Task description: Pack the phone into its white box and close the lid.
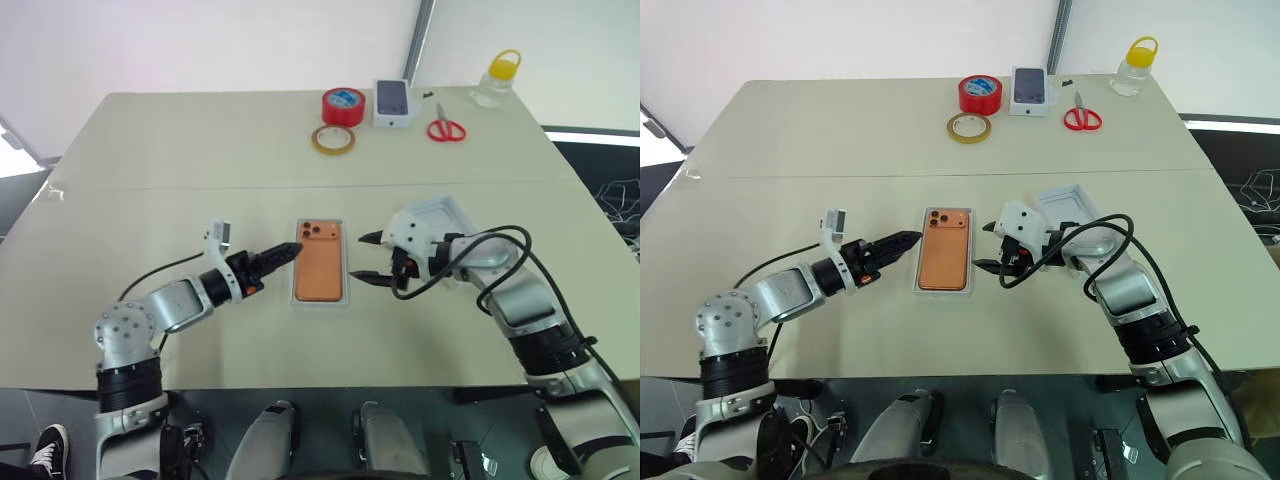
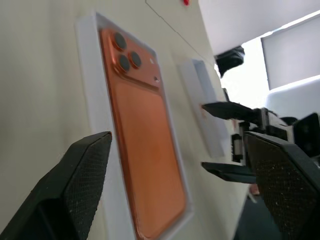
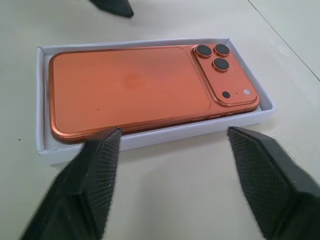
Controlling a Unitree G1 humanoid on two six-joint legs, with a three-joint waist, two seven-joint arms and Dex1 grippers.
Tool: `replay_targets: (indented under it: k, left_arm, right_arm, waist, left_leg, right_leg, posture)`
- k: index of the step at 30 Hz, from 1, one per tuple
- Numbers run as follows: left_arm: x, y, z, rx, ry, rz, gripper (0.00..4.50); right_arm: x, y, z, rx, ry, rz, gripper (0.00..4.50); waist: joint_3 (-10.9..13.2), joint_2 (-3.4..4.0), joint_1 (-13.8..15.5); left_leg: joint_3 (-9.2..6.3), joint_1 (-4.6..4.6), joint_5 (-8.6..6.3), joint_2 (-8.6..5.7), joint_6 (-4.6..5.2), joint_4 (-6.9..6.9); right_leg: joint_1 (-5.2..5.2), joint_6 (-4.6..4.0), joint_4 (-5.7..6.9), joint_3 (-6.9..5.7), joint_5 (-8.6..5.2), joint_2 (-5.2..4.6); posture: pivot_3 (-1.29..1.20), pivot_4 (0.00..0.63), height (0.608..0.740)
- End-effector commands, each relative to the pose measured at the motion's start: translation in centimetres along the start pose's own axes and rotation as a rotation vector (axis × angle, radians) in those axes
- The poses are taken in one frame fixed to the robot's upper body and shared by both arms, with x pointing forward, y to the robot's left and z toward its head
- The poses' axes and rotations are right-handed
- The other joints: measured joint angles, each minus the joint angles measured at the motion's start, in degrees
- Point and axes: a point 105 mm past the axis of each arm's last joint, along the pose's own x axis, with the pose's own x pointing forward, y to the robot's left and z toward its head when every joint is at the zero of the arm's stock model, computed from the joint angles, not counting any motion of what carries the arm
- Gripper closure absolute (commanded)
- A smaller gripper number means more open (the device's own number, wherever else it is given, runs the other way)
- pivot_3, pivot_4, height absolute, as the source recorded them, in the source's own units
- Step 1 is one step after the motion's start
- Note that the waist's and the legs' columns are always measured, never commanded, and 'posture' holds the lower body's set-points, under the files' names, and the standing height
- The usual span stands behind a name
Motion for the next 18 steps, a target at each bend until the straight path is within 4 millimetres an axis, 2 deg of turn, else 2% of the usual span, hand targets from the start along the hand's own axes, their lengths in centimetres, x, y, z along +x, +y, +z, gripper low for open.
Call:
replay_targets:
  k: [1,2,4,6,8,11,16,18]
  left_arm:
    - [-0.6,1.0,3.2,0.196,-0.125,0.108,1.91]
    - [-0.6,1.3,3.9,0.240,-0.152,0.131,2.46]
    - [-0.3,2.0,3.6,0.450,-0.106,0.190,3.52]
    - [0.2,2.4,2.8,0.602,-0.065,0.199,4.47]
    - [0.9,2.2,1.9,0.631,-0.046,0.148,4.47]
    - [1.6,2.5,-0.1,0.781,0.057,0.111,4.47]
    - [3.3,3.3,-2.9,0.835,0.176,0.061,4.47]
    - [3.8,2.5,-3.9,0.799,0.200,0.000,4.47]
  right_arm:
    - [-0.1,-1.5,0.9,-0.060,-0.013,-0.071,2.78]
    - [0.0,-1.6,0.6,-0.081,0.003,-0.084,3.29]
    - [0.4,-1.5,-0.2,-0.114,0.044,-0.081,4.38]
    - [0.7,-1.4,-0.6,-0.132,0.062,-0.081,4.50]
    - [1.1,-1.6,-0.8,-0.153,0.079,-0.099,4.50]
    - [1.3,-1.7,-1.3,-0.202,0.113,-0.108,4.50]
    - [1.4,-1.7,-1.9,-0.210,0.126,-0.116,4.50]
    - [1.3,-1.5,-1.9,-0.223,0.132,-0.107,4.50]
  waist:
    - [0.0,0.01,0.2]
    - [0.0,0.01,0.3]
    - [0.0,0.00,0.4]
    - [0.0,0.00,0.4]
    - [0.0,0.02,0.4]
    - [0.0,0.02,0.3]
    - [0.0,0.04,0.2]
    - [0.0,0.08,0.3]
  left_leg:
    - [0.01,0.00,0.02,0.00,-0.03,0.00]
    - [0.01,0.00,0.02,-0.01,-0.03,0.00]
    - [0.01,-0.02,0.02,-0.04,-0.03,0.00]
    - [0.01,-0.02,0.02,-0.05,-0.04,-0.05]
    - [0.02,-0.02,0.02,-0.06,-0.04,-0.09]
    - [0.02,-0.03,0.01,-0.06,-0.02,-0.10]
    - [-0.01,-0.02,-0.04,-0.02,0.08,-0.17]
    - [-0.03,-0.02,-0.04,-0.04,0.08,-0.17]
  right_leg:
    - [0.00,0.00,0.00,0.00,0.00,0.00]
    - [0.01,0.00,-0.02,0.00,0.00,-0.01]
    - [0.02,0.00,-0.07,0.00,0.00,-0.04]
    - [0.02,0.00,-0.11,-0.01,0.00,-0.06]
    - [0.02,0.00,-0.14,0.00,0.00,-0.07]
    - [-0.01,0.00,-0.13,0.00,0.00,-0.08]
    - [-0.09,-0.01,-0.05,-0.01,0.00,-0.04]
    - [-0.06,0.00,-0.05,-0.03,0.00,-0.06]
  posture:
    - [0.00,0.150,0.740]
    - [0.00,0.150,0.740]
    - [0.00,0.150,0.740]
    - [0.00,0.150,0.740]
    - [0.00,0.150,0.740]
    - [0.00,0.150,0.740]
    - [0.00,0.150,0.740]
    - [0.00,0.150,0.740]
